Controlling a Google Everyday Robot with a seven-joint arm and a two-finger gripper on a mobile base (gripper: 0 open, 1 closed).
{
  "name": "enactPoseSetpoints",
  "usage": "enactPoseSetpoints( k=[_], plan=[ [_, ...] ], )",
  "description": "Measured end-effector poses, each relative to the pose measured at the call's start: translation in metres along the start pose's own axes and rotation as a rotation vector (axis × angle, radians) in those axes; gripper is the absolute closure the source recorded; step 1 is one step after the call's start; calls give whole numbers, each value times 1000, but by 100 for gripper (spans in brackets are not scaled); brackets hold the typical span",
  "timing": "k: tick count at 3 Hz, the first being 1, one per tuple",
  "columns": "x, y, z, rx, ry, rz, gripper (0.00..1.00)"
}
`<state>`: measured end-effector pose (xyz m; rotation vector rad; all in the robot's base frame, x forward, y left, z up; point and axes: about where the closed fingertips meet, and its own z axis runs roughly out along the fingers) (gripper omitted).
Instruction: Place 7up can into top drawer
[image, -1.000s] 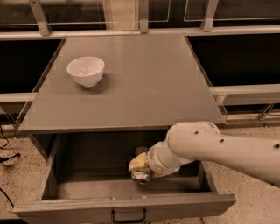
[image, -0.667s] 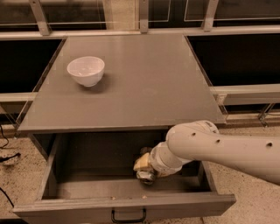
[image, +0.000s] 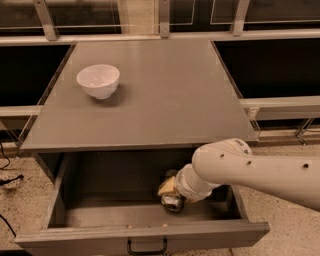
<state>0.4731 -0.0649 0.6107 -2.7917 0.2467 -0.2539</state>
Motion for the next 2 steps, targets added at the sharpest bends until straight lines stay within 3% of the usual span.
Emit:
enactPoseSetpoints(
  k=[2],
  plan=[
    [0,0,0,0,0,0,50]
  ],
)
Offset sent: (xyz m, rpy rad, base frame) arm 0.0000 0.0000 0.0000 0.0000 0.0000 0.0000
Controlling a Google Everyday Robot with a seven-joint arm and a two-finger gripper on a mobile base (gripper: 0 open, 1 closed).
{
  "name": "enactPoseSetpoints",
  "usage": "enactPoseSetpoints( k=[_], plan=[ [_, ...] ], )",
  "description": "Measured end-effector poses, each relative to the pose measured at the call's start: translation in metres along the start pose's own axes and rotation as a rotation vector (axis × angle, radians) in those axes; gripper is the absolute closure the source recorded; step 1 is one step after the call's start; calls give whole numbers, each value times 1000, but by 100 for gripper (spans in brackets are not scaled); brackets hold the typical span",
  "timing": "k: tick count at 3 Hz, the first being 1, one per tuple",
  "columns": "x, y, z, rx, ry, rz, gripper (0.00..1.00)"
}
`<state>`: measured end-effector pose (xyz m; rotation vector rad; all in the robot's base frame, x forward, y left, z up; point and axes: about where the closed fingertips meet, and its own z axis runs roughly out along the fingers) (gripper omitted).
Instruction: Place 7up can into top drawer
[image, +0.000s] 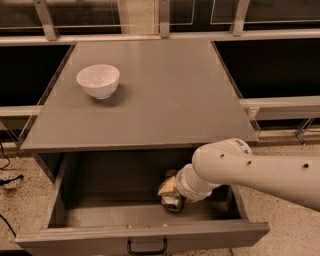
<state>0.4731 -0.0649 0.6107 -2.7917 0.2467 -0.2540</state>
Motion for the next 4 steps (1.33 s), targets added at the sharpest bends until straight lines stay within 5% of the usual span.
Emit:
enactPoseSetpoints(
  k=[2,4],
  plan=[
    [0,0,0,0,0,0,4],
    [0,0,0,0,0,0,0]
  ],
)
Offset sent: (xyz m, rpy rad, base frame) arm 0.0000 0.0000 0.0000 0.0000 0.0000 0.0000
